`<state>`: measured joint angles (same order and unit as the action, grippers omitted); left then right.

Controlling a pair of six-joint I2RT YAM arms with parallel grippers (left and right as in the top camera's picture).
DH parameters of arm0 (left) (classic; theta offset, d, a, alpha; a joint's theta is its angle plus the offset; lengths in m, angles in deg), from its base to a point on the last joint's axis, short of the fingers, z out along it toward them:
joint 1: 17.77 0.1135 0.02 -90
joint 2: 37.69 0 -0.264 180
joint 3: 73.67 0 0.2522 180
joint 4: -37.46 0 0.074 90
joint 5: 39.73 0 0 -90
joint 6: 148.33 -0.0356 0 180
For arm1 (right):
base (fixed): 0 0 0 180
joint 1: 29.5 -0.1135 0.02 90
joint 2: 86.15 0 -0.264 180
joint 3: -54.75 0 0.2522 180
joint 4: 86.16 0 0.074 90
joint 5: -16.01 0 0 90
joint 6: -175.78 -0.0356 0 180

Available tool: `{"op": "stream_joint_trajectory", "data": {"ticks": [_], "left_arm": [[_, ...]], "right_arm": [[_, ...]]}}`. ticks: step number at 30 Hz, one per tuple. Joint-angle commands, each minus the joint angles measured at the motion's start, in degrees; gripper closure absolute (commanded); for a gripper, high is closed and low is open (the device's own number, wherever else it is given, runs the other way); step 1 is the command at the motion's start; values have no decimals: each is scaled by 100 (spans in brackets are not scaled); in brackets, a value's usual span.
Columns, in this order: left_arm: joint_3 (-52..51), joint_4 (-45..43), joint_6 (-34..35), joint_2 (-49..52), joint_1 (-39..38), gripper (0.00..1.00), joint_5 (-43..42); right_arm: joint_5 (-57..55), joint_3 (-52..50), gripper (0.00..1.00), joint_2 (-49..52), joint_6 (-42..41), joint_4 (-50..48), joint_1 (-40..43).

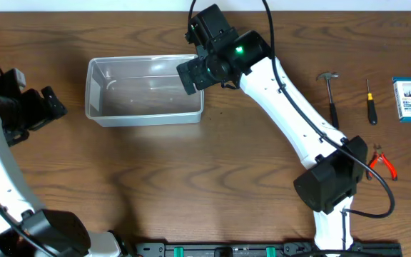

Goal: Pack container

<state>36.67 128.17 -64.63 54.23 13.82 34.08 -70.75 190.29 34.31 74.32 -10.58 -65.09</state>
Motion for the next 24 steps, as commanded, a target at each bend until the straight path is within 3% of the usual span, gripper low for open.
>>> {"op": "stream_joint_trajectory", "data": {"ticks": [1,9,15,24], "left_arm": [[74,-125,-116,44,26,2,-138],[74,-710,-116,59,26,2,-136],[50,-706,-116,59,26,2,-136],[0,-623,-116,59,26,2,-136]], "right_arm": [[103,85,1,319,83,0,-94],[-195,85,2,769,-542,236,-46],[-192,85,6,881,-979,249,11],[-192,85,4,1169,-1491,205,11]]}}
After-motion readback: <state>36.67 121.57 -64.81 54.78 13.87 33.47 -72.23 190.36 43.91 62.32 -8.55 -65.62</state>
